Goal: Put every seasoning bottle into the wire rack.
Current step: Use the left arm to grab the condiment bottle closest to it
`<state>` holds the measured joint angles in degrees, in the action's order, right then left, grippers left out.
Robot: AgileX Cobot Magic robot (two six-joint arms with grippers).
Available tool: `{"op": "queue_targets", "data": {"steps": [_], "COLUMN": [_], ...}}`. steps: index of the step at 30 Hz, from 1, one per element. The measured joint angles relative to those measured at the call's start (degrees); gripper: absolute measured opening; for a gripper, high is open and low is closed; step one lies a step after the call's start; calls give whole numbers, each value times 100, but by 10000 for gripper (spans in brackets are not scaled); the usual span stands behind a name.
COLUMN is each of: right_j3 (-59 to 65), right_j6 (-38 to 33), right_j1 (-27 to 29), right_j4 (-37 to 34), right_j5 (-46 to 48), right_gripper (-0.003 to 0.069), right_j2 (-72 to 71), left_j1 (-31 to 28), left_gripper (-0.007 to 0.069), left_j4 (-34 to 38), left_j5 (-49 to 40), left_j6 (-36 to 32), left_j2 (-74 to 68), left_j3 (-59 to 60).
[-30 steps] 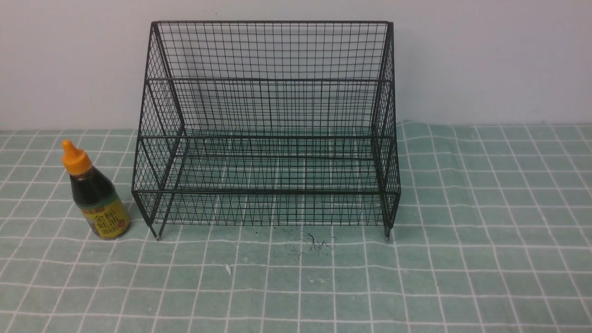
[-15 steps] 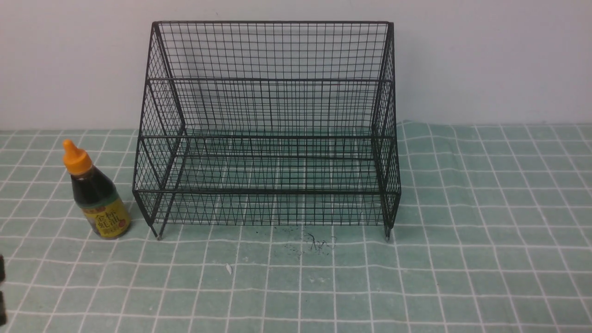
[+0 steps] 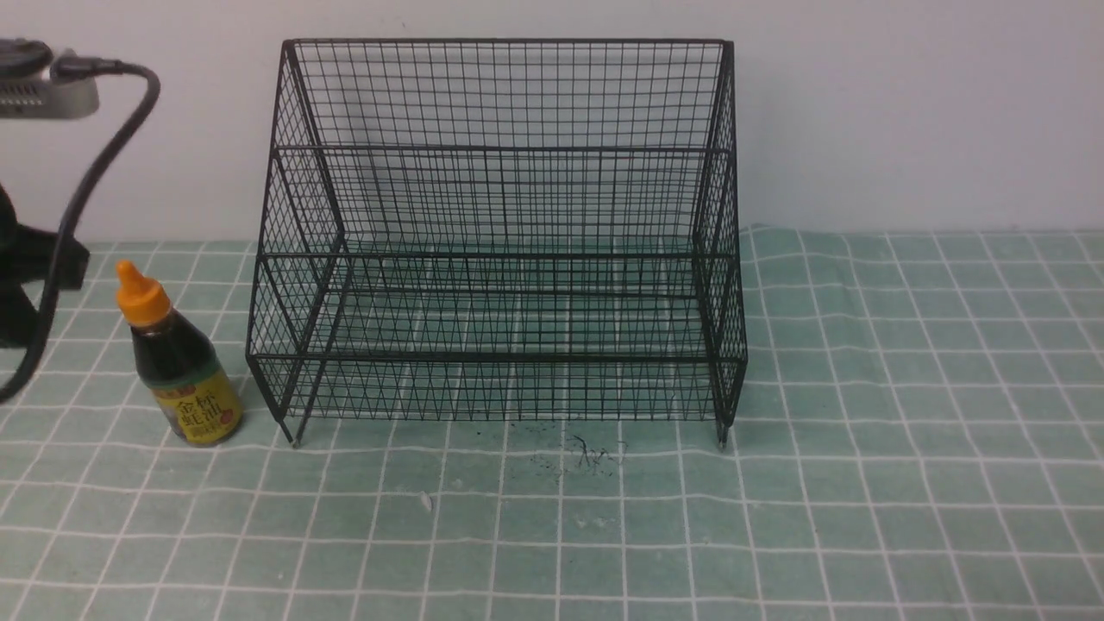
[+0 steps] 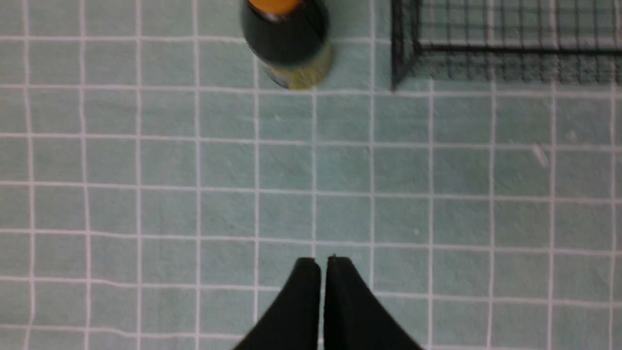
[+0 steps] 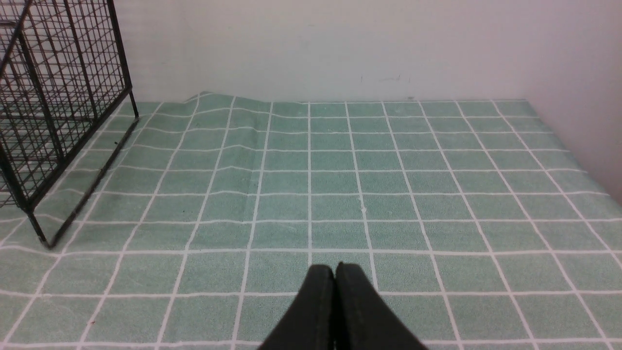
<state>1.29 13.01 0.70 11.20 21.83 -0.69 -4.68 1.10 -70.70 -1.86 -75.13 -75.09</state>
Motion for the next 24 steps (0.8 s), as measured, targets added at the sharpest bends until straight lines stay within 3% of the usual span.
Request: {"op": "queue_targets", "data": {"steps": [3,8,13,17,20,24], "right_j3": [0,0,0,0,0,0], "right_j6": [0,0,0,0,0,0], "right_j1": [0,0,0,0,0,0], "right_j4": [0,0,0,0,0,0], "right_j5": [0,0,0,0,0,0], "right_gripper": [-15,-15,-15,-15,-15,-15], "right_j2": [0,0,0,0,0,0], "left_j1": [-105,-105,-105,-105,-105,-105], "left_gripper": [0,83,349,516,570,570], "left_j4": [-7,-1,-1,-7,-7,-7], "left_j5": [7,466,1366,1666,1764,1875], "left_j6": [-58,-410,-706,-713,-713,-713], "left_j2": [-442,-896,-1320,-1704,-1970,-2405], "left_j3": [-370,-487,-493,-493,-493,-493]}}
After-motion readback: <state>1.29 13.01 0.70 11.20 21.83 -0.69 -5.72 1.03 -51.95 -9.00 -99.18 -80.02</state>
